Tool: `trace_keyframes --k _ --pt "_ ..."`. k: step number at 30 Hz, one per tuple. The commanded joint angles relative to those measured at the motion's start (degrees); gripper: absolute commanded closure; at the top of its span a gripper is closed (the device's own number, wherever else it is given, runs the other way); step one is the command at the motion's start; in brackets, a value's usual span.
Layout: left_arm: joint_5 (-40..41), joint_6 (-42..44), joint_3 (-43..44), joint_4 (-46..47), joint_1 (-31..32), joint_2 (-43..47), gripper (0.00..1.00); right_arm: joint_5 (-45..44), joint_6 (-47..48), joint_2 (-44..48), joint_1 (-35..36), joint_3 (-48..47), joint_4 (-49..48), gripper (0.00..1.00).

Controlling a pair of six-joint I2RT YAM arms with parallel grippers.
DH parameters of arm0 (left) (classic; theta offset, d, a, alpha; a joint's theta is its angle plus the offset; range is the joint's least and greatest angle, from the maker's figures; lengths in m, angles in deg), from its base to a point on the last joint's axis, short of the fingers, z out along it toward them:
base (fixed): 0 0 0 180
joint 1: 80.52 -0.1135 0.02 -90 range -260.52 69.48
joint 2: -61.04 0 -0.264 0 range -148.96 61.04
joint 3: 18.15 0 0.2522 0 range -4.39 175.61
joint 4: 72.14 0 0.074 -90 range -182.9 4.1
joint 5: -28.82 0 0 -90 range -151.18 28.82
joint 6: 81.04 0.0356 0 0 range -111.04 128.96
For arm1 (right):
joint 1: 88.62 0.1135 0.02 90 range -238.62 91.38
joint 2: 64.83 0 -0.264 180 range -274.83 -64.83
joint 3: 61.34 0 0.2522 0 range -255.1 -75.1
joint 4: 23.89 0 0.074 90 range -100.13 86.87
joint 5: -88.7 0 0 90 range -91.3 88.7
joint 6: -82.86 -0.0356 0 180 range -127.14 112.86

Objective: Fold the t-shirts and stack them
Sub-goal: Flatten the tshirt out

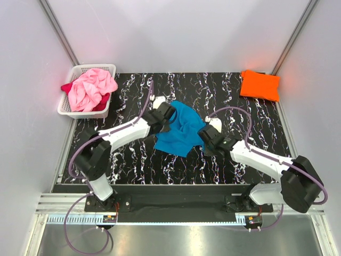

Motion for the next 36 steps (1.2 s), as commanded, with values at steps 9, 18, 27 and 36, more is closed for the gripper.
trace_keyframes --k 9,18,27,36 --pt "5.1 -1.5 -15.7 6.1 -1.3 16.8 0.45 2.2 0.8 -11.2 5.4 -8.1 -4.6 0.67" --pt "5.7 -11.2 -15.5 -4.4 -8.9 22.4 0.36 8.3 5.1 -23.9 7.3 -20.3 -6.8 0.67" --pt "-10.4 -11.8 -19.3 -5.6 -23.0 23.3 0.36 13.8 10.6 -37.2 10.4 -35.9 -6.8 0.67" --pt "-22.0 -10.6 -22.6 -2.1 -31.2 23.5 0.36 19.8 12.1 -42.8 12.2 -42.7 -6.6 0.65"
